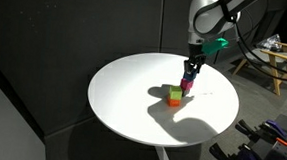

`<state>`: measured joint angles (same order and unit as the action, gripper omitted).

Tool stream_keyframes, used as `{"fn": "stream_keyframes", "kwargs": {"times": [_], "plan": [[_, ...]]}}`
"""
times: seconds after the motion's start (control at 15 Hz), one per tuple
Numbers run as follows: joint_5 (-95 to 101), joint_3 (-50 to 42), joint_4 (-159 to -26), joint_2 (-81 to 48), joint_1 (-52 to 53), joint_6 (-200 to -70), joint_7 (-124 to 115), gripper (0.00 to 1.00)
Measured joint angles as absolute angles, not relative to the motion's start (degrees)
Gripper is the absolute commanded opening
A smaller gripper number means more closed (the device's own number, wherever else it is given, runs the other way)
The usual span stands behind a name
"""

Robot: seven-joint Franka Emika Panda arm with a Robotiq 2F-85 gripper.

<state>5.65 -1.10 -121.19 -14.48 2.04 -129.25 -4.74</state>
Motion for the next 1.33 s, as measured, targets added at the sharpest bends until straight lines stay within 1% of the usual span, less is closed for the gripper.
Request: {"fn": "stream_keyframes", "kwargs": {"times": [0.53, 1.33], "plan": [[5.65, -3.12, -120.6, -15.13, 1.48, -131.84, -9.6, 0.34], [5.65, -3.78, -117.97, -19.09, 1.49, -132.47, -11.41, 0.34]]}}
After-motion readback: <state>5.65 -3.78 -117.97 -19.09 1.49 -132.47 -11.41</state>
